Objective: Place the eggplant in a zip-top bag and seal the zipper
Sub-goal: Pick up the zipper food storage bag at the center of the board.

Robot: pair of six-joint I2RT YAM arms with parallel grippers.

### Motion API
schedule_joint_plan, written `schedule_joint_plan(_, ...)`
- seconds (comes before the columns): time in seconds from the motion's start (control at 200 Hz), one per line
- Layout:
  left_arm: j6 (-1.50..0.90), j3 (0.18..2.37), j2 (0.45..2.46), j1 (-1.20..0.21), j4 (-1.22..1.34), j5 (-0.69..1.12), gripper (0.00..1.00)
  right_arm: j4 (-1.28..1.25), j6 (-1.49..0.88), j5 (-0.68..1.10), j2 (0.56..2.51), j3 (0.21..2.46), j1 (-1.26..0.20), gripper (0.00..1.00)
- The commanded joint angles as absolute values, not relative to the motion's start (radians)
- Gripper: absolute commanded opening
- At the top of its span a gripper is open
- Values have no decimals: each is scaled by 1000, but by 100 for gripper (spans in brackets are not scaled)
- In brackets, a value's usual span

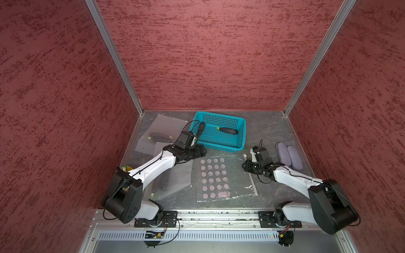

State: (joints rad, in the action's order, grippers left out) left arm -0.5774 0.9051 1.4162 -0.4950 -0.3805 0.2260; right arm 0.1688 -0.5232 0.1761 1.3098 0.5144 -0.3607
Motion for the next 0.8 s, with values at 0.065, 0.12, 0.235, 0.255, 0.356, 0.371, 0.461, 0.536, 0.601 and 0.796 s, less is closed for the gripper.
schedule_joint_plan(0.065,-586,888,1423,-505,-364,231,78,156,-555,201,1295,516,-395,23)
schedule_joint_plan(0.12,-586,890,1426,-506,-362,233,78,173,-546,205,1292,526,-401,16)
schedule_joint_plan(0.235,-587,900,1434,-509,-361,252,78,188,-522,239,1279,544,-412,9)
schedule_joint_plan(0.255,-586,902,1435,-509,-359,257,78,191,-521,245,1275,548,-414,9)
schedule_joint_plan(0.356,-586,913,1443,-512,-349,301,78,194,-520,302,1261,571,-422,7)
schedule_joint_plan(0.371,-585,916,1445,-513,-347,310,78,189,-521,318,1257,577,-423,7)
schedule_joint_plan(0.461,-569,933,1462,-520,-326,384,78,132,-535,415,1241,599,-431,6)
schedule_joint_plan(0.536,-563,947,1476,-531,-309,431,78,102,-536,461,1248,637,-456,6)
schedule_joint_plan(0.601,-569,955,1481,-540,-281,475,78,87,-524,497,1272,671,-482,6)
schedule_joint_plan(0.796,-619,945,1477,-552,-164,601,78,-34,-527,576,1342,720,-552,6)
